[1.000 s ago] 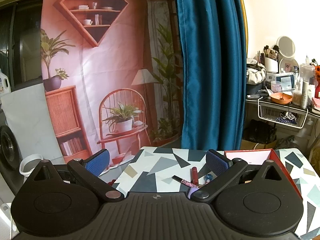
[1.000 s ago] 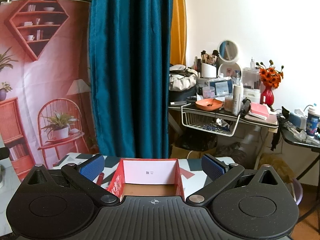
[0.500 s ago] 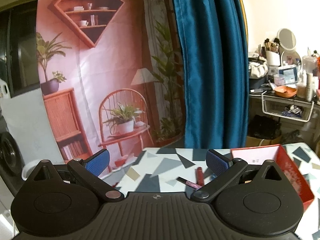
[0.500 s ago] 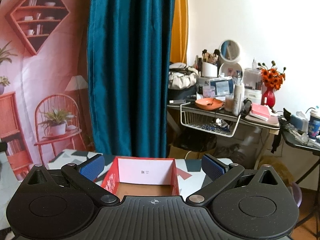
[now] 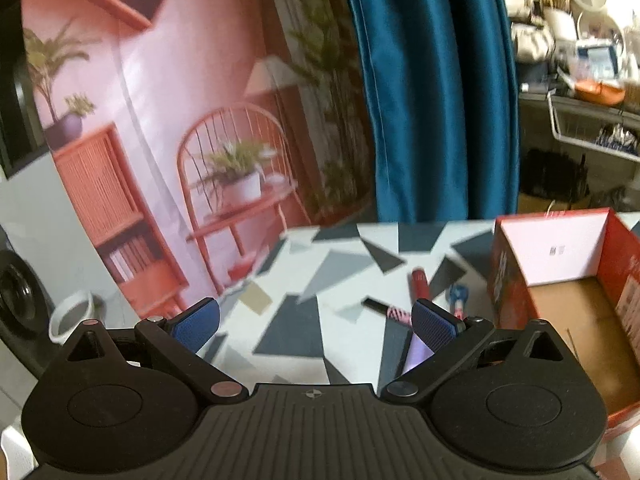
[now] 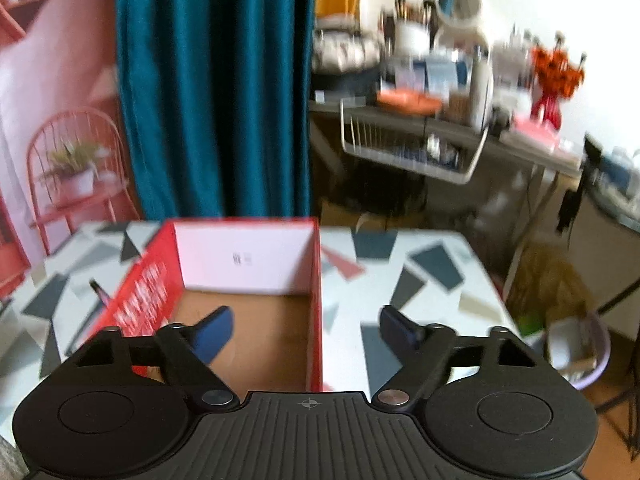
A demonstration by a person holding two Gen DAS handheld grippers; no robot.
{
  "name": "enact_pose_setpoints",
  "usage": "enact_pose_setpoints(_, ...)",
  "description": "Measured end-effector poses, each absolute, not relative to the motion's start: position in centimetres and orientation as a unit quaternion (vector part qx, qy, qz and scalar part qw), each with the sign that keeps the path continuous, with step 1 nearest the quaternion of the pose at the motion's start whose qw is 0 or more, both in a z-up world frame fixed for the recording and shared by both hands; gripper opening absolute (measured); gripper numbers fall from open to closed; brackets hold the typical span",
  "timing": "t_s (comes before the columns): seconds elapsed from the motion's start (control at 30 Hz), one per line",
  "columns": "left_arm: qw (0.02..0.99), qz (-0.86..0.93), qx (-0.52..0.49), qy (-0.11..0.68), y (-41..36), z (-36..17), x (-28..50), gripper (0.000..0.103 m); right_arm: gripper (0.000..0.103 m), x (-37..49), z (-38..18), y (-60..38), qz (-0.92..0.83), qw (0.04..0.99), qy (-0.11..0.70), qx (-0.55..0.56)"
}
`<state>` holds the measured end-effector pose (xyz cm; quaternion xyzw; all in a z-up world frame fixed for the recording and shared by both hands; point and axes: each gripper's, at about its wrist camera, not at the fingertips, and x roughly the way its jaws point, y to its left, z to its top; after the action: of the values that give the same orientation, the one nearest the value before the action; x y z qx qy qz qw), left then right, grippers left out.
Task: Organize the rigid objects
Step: 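Move the left tool toward the small items while the right tool settles beside the red box divider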
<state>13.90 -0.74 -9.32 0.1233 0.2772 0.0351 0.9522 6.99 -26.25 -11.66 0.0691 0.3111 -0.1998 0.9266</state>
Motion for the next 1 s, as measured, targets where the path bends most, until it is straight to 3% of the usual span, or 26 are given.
enact_pose_setpoints(0.23,0.943,0.035,0.108,0.313,0.3,-12.3,16.1,0.103,0.045,9.4,-16.4,-28.1,-0.208,0.902,0.367,0.093)
enact_pose_setpoints(0.33,0.940,0.039,0.098,0.324,0.8,-13.0,16.8,0.103,0.039,10.1,-17.7,-29.0,-0.208,0.893,0.384,0.109)
enact_pose_setpoints(0.6,0.938,0.036,0.058,0.341,2.1,-14.2,18.9,0.103,0.029,11.2,-19.6,-30.4,-0.194,0.870,0.429,0.145)
enact_pose_setpoints(1.0,0.924,0.054,0.034,0.378,3.1,-17.2,21.1,0.103,0.025,11.6,-21.5,-30.7,-0.183,0.843,0.478,0.164)
